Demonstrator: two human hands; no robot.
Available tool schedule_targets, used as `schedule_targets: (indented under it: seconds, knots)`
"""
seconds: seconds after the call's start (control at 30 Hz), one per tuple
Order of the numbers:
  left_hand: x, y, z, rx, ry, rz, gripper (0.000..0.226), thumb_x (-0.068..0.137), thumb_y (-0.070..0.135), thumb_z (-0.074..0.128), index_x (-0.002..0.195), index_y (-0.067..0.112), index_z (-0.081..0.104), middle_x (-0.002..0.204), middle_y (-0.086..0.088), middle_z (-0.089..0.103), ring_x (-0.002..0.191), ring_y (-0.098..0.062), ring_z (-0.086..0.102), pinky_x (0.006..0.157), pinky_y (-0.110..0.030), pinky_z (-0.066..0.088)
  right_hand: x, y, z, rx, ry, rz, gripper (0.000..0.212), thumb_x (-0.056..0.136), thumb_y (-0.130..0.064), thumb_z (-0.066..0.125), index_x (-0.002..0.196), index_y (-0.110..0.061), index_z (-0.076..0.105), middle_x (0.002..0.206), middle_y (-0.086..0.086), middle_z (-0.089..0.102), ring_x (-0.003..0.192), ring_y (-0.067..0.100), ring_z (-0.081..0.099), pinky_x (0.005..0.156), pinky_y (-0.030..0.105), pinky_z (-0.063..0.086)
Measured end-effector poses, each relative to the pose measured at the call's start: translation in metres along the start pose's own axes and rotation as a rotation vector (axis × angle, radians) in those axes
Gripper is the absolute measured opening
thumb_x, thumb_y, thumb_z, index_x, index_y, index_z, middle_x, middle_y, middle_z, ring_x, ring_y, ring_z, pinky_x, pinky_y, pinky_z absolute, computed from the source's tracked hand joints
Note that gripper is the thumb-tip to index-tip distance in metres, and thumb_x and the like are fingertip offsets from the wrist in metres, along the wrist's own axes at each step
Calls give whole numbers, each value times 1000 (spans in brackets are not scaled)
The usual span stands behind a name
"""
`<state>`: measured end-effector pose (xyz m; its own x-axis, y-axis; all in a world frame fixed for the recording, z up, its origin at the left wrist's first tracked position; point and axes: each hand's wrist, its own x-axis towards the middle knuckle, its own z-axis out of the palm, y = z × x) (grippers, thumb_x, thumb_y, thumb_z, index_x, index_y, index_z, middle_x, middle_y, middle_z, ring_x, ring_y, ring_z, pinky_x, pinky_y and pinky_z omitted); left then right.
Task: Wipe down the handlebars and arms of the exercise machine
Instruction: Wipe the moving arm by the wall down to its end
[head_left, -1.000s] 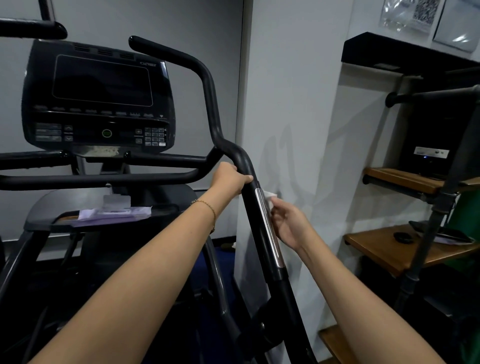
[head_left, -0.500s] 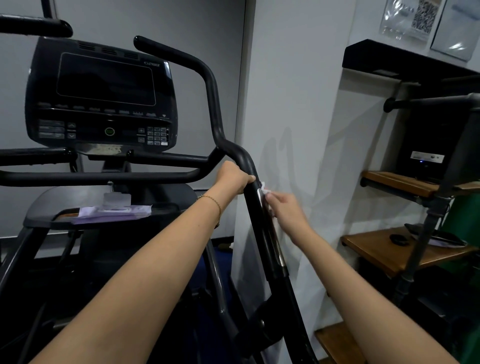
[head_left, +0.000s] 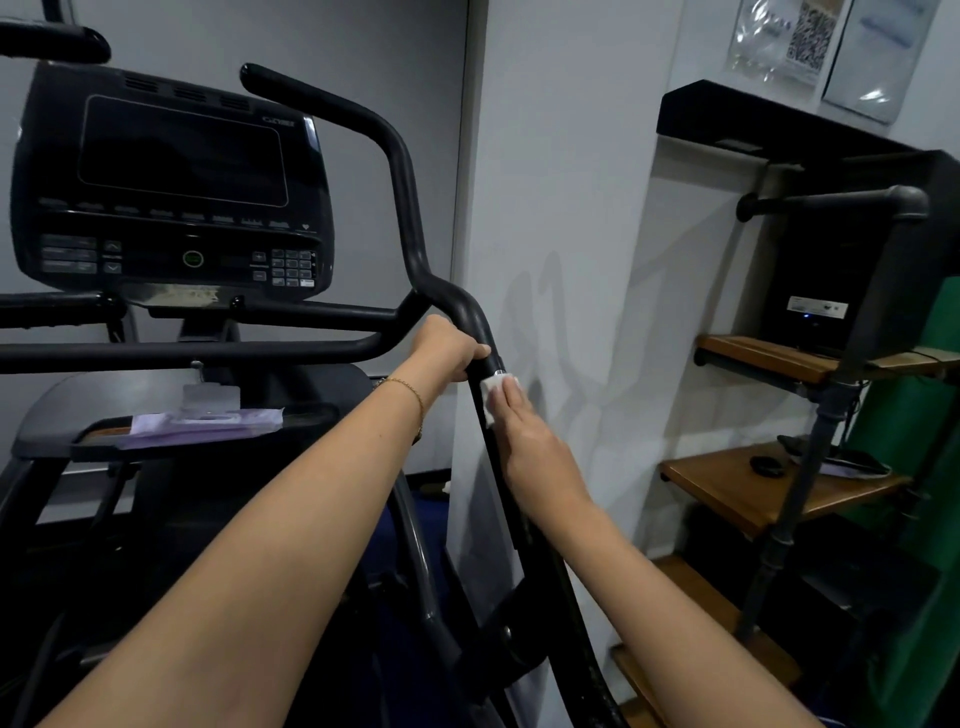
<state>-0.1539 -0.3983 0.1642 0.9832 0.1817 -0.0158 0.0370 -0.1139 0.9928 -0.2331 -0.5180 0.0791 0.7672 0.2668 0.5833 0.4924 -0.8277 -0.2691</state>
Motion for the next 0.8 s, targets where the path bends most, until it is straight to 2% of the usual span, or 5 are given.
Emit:
schedule_targets:
  seconds: [0.17, 0.37, 0.5, 0.6, 0.8]
  knots:
    - [-3, -1, 0, 26, -1, 10, 39, 83, 3, 67, 120, -2, 53, 111, -16, 64, 102, -31, 63, 92, -39, 52, -59, 26, 17, -206, 84, -262, 68, 63, 14, 71, 127, 4, 52, 136, 21, 47, 130, 29, 41, 107, 29, 36]
    - [-10, 4, 5, 130, 45, 37, 33, 85, 6, 66, 115, -2, 55, 111, -17, 63, 100, -31, 64, 85, -37, 55, -88, 45, 29, -200, 103, -329, 55, 78, 1, 39, 134, 0, 40, 140, 17, 42, 143, 17, 12, 117, 24, 9]
    - [-15, 8, 7, 124, 57, 8, 32, 85, 3, 64, 115, -2, 53, 117, -17, 61, 106, -33, 61, 66, -29, 53, -46, 36, 36, -9, 163, -210, 71, 67, 16, 66, 134, 0, 46, 143, 16, 36, 134, 22, 28, 105, 29, 37]
    - [-16, 10, 9, 95, 81, -10, 35, 86, 0, 63, 119, 1, 51, 119, -15, 61, 109, -35, 59, 72, -30, 51, -8, 26, 17, 207, 101, -102, 57, 94, 2, 43, 146, -15, 27, 152, -5, 7, 141, 15, 19, 107, 29, 35]
    - [-18, 12, 10, 168, 122, 54, 16, 85, 2, 64, 96, 3, 53, 112, -20, 64, 103, -32, 64, 72, -33, 56, 10, 45, 1, 986, -79, 143, 36, 98, -11, 44, 134, -12, 47, 142, -2, 43, 134, 8, 37, 109, 17, 28]
